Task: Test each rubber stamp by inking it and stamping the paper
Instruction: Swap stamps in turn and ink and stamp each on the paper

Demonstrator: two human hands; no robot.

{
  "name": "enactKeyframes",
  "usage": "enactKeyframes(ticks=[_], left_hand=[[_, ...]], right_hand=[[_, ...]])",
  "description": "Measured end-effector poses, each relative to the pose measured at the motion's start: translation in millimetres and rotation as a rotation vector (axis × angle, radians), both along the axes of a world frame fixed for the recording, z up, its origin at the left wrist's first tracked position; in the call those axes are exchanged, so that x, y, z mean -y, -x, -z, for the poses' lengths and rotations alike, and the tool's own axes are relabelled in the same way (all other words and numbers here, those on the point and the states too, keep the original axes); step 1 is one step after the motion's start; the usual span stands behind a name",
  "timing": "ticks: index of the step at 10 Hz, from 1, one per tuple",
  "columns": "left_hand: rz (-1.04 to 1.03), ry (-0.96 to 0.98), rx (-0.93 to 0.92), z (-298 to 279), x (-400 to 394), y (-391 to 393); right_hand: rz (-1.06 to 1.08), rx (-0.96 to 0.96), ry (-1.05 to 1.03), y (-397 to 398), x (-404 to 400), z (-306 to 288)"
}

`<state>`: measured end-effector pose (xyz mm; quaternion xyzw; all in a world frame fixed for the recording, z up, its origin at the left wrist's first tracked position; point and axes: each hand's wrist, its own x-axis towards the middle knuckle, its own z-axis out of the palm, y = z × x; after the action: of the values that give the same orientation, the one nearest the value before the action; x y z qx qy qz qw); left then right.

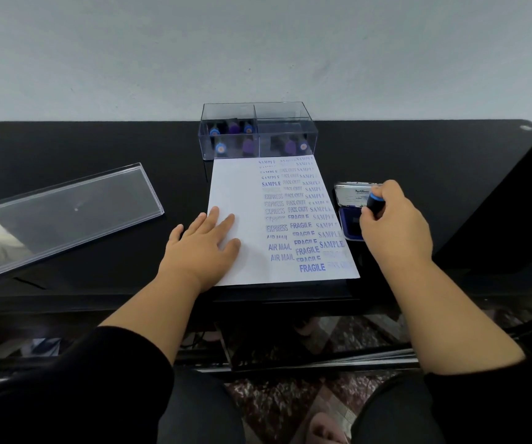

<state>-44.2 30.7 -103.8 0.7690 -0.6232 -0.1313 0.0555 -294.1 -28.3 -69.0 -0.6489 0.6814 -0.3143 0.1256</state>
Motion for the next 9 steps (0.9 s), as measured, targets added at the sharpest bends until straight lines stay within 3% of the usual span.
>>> enactKeyframes(ticks=[5,9], left_hand=[[-0.001,-0.006,0.002,-1.3,-0.7,0.7],[-0.006,-0.002,-0.012,-1.1,0.1,0.6]], right_hand=[[-0.012,0.062,0.062,-6.3,-12.5,-4.1],[-0.289,0.078,0.019,-36.5,-46.4,-5.7]])
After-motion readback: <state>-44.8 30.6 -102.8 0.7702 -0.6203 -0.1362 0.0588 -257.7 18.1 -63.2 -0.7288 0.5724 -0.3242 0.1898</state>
